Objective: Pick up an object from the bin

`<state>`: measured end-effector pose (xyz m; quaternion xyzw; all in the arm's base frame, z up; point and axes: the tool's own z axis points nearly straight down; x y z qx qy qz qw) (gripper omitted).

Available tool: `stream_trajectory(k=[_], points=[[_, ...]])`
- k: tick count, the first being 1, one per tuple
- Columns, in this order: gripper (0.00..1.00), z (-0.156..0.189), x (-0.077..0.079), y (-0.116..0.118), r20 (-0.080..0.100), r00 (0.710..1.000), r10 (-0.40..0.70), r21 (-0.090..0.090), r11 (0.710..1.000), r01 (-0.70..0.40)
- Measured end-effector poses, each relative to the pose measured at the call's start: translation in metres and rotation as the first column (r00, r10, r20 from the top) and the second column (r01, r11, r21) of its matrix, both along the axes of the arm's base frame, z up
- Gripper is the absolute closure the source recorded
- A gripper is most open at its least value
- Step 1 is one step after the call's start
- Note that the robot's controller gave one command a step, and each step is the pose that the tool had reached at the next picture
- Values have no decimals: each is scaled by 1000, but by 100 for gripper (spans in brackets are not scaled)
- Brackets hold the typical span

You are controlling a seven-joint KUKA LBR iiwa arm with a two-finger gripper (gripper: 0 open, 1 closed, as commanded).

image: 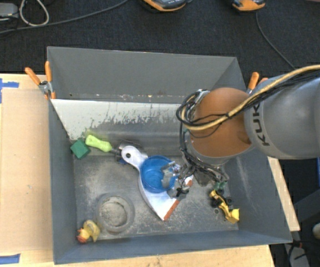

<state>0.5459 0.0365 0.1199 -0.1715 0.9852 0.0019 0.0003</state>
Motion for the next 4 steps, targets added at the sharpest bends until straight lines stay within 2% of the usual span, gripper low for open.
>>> stream_trajectory(k=[1,2,3,4], points=[[100,-30,15,51,2,996,84,-2,996,-84],[100,-36,60,81,7,987,161,-1,987,-161],[100,-44,44,21,3,986,169,3,986,-169],[100,-46,49,8,2,985,174,-2,985,-174]])
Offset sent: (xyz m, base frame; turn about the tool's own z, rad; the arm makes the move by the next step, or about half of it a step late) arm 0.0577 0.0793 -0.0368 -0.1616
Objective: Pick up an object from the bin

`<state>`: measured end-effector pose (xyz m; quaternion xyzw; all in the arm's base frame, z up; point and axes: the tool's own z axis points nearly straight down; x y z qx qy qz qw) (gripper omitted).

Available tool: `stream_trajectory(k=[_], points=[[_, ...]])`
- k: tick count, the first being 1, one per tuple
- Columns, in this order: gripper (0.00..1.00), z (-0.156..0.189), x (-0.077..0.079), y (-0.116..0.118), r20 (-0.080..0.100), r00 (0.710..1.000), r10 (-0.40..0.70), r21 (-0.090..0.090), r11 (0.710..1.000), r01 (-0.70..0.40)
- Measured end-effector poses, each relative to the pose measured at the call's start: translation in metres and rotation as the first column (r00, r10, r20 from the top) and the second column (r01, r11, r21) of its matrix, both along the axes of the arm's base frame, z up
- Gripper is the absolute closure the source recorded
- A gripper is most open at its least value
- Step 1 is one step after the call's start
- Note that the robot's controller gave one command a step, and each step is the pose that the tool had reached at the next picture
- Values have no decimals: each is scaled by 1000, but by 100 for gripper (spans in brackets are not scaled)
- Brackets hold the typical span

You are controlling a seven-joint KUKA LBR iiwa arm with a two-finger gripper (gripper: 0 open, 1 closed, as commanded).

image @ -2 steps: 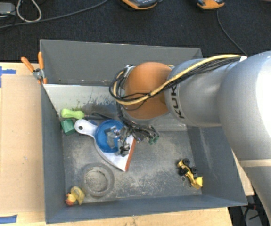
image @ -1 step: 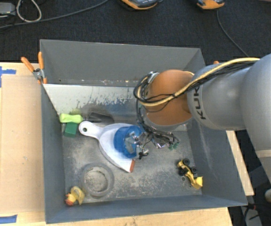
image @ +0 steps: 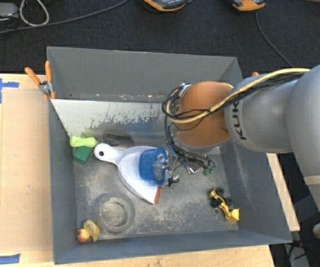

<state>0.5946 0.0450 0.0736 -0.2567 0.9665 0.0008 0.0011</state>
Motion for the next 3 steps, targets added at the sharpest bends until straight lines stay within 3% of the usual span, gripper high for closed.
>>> stream_trajectory(k=[1,2,3], points=[[0,-3,9,-21,2,999,54,2,999,-54],[0,-3,9,-20,2,999,53,3,999,-53],[0,-1,13,-2,3,998,68,1,998,-68]])
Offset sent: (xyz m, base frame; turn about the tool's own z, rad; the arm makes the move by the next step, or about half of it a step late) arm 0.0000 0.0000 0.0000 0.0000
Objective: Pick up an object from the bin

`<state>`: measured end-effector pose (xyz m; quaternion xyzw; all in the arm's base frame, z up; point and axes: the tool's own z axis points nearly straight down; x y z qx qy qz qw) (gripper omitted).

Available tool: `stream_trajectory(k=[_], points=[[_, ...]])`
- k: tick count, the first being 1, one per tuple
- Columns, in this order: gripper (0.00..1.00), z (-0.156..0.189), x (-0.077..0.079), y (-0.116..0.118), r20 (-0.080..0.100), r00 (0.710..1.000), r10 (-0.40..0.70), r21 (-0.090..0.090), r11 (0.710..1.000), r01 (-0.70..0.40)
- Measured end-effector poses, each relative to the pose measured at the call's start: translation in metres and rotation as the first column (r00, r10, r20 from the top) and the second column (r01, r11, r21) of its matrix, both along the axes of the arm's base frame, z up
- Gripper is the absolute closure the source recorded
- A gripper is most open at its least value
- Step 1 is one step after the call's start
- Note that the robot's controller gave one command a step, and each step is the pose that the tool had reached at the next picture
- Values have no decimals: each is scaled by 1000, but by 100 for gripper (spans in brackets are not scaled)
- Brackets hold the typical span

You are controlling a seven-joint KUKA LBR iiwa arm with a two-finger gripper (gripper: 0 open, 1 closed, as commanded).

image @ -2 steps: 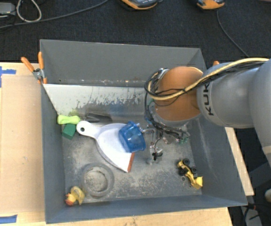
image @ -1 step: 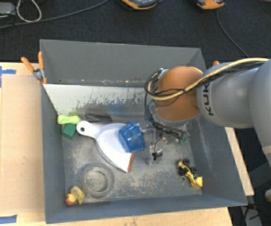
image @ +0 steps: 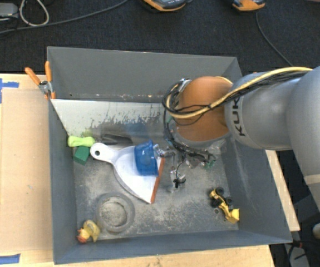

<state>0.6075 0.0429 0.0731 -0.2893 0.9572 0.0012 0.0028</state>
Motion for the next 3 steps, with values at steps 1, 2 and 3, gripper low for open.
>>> stream_trajectory(k=[1,2,3], points=[[0,-1,3,-29,3,999,40,3,999,-40],[0,-2,-12,34,3,996,94,4,996,-94],[100,-2,10,7,8,990,139,0,990,-139]])
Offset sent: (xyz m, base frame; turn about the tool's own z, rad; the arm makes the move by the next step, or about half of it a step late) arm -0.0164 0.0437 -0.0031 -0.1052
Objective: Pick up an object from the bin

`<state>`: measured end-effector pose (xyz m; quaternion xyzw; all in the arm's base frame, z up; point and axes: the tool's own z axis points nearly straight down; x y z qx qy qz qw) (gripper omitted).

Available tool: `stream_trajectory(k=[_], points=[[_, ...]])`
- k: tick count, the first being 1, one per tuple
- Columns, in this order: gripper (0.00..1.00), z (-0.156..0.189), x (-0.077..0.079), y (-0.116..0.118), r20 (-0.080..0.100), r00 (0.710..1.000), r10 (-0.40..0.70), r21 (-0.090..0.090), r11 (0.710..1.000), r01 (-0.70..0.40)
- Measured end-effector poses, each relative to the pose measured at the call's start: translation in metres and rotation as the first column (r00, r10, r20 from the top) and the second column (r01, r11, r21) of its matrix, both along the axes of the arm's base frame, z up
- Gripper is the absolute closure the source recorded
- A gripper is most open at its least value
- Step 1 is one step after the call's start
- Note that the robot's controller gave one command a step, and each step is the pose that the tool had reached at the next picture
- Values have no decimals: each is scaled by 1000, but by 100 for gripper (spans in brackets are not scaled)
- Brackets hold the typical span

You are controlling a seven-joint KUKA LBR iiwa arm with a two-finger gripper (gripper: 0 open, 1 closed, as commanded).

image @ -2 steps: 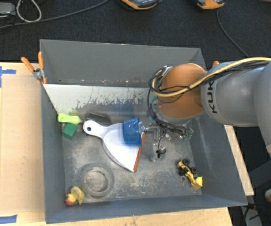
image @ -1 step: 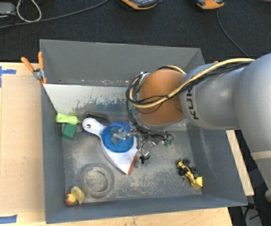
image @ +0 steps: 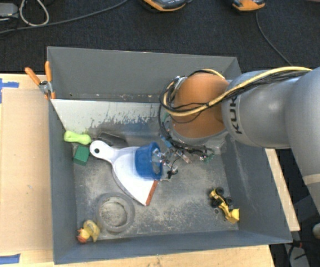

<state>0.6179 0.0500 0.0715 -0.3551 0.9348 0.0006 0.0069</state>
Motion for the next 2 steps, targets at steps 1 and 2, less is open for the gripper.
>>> stream_trajectory(k=[1,2], points=[[100,0,0,0,0,1000,-1,0,1000,1],[100,-1,-18,0,2,998,61,0,998,-61]])
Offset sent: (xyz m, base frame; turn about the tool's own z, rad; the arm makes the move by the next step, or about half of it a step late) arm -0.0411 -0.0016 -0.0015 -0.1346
